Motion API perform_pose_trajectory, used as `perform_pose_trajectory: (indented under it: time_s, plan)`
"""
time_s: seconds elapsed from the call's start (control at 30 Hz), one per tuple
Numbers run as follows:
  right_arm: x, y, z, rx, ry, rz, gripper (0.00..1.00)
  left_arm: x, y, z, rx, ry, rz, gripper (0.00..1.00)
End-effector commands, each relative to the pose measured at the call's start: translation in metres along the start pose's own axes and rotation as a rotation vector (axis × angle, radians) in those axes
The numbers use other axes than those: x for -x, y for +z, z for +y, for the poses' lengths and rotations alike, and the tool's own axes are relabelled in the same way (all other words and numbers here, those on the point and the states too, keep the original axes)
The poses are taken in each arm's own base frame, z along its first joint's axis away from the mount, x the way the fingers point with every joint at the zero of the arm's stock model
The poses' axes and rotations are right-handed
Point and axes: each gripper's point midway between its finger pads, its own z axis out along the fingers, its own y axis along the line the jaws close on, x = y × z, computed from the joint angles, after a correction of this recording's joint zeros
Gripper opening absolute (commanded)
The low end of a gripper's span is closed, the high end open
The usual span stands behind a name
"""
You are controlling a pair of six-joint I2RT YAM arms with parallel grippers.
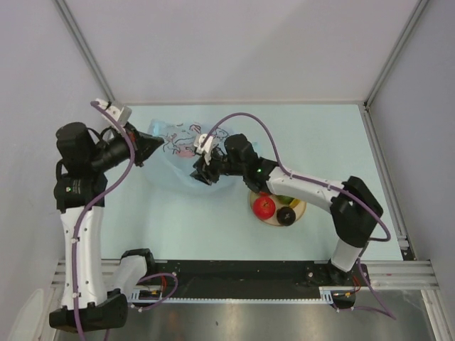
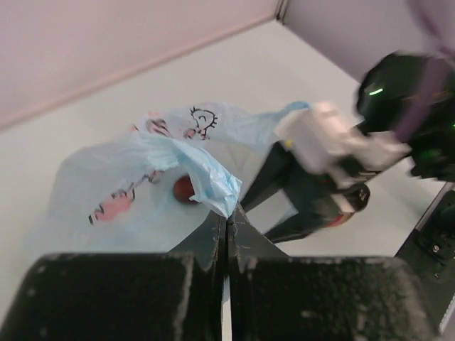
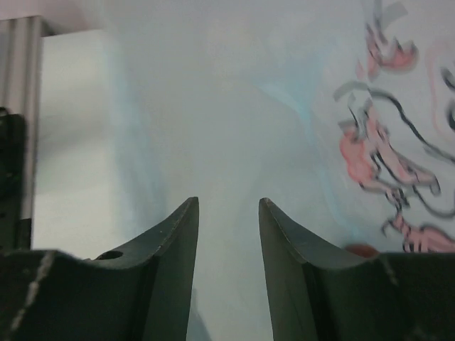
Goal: Take the fake fruits out of the plastic bag
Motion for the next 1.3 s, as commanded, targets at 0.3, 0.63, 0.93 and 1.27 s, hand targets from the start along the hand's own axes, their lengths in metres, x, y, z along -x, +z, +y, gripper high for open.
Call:
perform_pose_trajectory:
  time_s: [0.3,0.63,0.93,1.27]
  plan:
    - [-0.059,0.009,-0.07,-0.182,0.107,0.138,0.48,-0.043,-0.002,0.003,0.011,-0.011,0.076,0.0]
    - [-0.049,0.006,-0.06,-0.314,0.041,0.068,0.68,-0.094,-0.001,0.01,0.026,-0.035,0.162,0.0]
    - [-0.1,0.01,-0.103,-0.449,-0.013,0.18,0.82,-0.115,0.0,0.008,0.015,-0.051,0.197,0.0]
    - [-0.156,0.024,-0.12,-0.421,-0.053,0.28,0.87,-0.122,-0.001,0.01,0.022,-0.059,0.216,0.0]
